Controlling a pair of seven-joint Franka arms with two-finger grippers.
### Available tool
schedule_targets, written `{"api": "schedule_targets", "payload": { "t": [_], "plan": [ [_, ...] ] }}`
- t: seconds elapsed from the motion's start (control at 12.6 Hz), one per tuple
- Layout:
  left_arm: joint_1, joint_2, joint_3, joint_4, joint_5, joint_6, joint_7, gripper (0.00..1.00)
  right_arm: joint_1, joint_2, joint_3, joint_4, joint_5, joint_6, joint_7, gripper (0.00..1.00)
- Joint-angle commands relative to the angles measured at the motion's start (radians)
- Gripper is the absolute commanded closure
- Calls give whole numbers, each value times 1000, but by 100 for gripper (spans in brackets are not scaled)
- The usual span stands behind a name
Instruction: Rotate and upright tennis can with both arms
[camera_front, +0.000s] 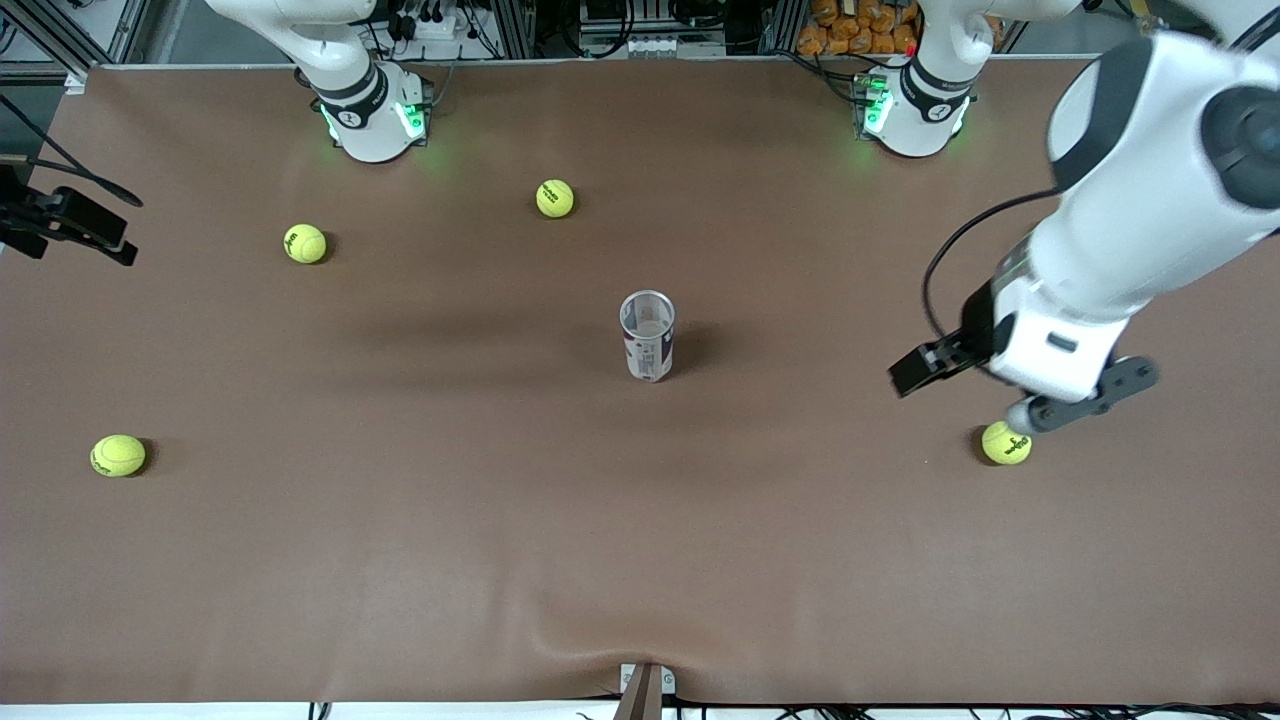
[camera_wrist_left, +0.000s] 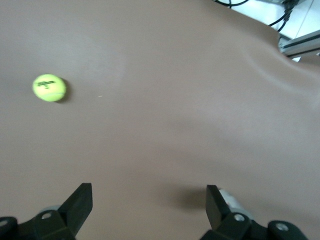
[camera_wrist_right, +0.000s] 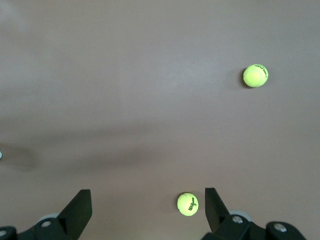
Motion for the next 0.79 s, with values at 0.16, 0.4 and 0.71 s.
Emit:
{"api": "schedule_targets", "payload": {
  "t": [0.16,0.4,0.71],
  "plan": [
    [113,-126,7,-68,18,-137,306,0,16,-8,1,-9,7,7,16,0],
    [101,-254,58,-228,18,-86,322,0,14,-8,0,-9,7,5,16,0],
    [107,-468,75,-575,26,139,383,0,7,-10,-2,-10,7,-11,18,0]
  ]
}}
